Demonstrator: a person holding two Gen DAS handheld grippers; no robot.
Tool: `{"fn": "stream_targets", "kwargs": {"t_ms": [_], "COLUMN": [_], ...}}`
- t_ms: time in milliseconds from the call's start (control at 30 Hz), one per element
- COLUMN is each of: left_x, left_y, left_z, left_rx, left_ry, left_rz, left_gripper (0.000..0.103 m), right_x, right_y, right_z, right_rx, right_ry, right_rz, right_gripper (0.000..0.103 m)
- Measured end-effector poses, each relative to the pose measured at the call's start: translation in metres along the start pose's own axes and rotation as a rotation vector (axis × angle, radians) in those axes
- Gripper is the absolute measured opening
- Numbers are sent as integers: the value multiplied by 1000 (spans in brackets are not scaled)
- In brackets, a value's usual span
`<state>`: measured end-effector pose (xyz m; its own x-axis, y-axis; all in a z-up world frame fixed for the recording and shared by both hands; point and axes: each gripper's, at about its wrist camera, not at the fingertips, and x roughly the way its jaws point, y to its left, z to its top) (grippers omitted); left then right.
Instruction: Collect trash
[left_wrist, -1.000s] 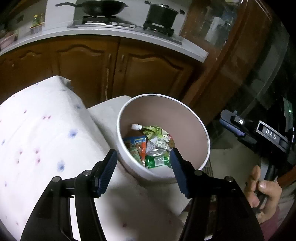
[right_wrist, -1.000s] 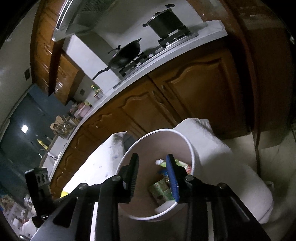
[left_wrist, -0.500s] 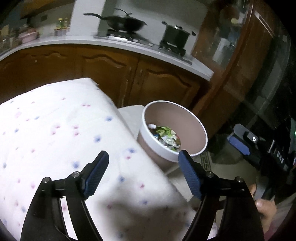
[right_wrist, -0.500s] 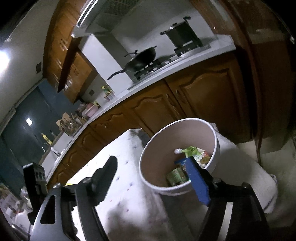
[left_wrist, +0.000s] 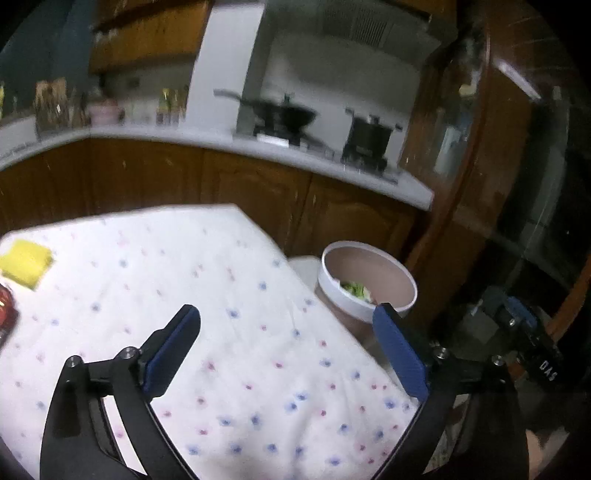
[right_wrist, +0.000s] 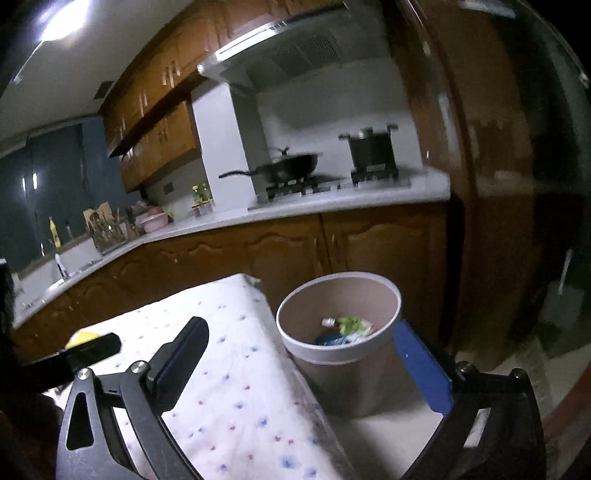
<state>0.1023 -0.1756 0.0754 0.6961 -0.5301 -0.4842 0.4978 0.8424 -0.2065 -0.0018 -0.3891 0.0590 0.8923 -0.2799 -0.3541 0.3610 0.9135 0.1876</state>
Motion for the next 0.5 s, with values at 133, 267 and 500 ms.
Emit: {"fn": "stream_targets", "kwargs": {"t_ms": [133,267,500], "left_x": [-33,-48,-50], "left_y": [-5,-7,9], "left_z": [0,-17,-62], "left_rx": [38,65,53], "left_ry": [-97,-139,-115], "left_rz": [40,73,149], "left_gripper": [103,103,103], "right_x": [-40,-64,-61], "right_y": [21,35,47], "right_z": [15,5,-48], "right_rx": [-65,-89,-107], "right_ry": [-128,-201,-180], "right_rz": [-31,-33,-35], "right_gripper": [103,103,103]}}
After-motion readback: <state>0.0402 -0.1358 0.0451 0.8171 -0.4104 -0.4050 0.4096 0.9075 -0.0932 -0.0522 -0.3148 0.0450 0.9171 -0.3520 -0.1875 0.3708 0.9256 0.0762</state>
